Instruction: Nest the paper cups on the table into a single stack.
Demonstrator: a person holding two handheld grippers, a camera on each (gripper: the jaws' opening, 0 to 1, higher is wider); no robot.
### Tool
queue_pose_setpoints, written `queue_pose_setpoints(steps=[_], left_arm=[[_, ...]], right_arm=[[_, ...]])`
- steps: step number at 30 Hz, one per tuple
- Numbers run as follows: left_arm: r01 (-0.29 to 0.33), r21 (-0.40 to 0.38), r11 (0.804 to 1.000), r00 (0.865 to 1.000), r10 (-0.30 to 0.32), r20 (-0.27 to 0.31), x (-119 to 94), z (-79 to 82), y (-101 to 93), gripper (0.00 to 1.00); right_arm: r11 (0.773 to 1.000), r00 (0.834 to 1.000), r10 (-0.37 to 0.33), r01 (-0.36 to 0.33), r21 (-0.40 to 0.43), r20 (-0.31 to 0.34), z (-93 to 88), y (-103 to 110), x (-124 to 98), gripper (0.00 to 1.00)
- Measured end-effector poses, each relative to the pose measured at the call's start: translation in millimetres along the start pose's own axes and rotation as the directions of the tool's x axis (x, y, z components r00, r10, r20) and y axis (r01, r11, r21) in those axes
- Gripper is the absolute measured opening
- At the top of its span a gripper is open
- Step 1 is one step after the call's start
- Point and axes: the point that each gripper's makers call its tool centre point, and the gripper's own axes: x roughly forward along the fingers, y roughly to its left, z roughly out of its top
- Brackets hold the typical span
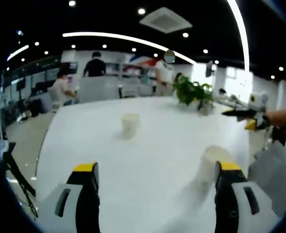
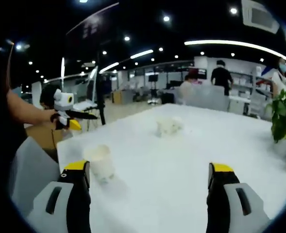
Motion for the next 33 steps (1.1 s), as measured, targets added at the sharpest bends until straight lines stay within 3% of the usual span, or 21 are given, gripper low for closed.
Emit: queue_pose_setpoints(steps=[12, 15, 17, 25, 33], left_arm=[[0.026, 0.035, 0.999, 1.000, -0.026, -0.001, 72, 16.3, 14.5, 0.99], [0.019, 0.041, 0.999, 1.000, -0.019, 0.003, 87, 18.8, 20.5, 0.99], [-0.019, 0.058, 0.998, 1.000, 0.018, 0.015, 98, 22.2, 30.7, 0.99], [-0.015, 0.045, 0.999, 1.000, 0.015, 0.015, 141, 26.3, 44.1, 0.99], [-0.029, 0.037, 0.999, 0.999, 0.027, 0.045, 188, 36.9, 60.4, 0.99]], right_arm=[[0.999, 0.999, -0.039, 0.038, -0.008, -0.006, -8.5, -21, -9, 1.00], [0.999, 0.999, -0.051, 0.052, 0.008, -0.009, -11.7, -29, -11, 1.00], [0.998, 0.998, -0.057, 0.058, 0.016, -0.008, -12.6, -33, -13, 1.00], [0.995, 0.996, -0.092, 0.092, 0.029, -0.007, -10.6, -51, -16, 1.00], [0.994, 0.995, -0.096, 0.097, 0.046, -0.007, -12.6, -51, -14, 1.00]])
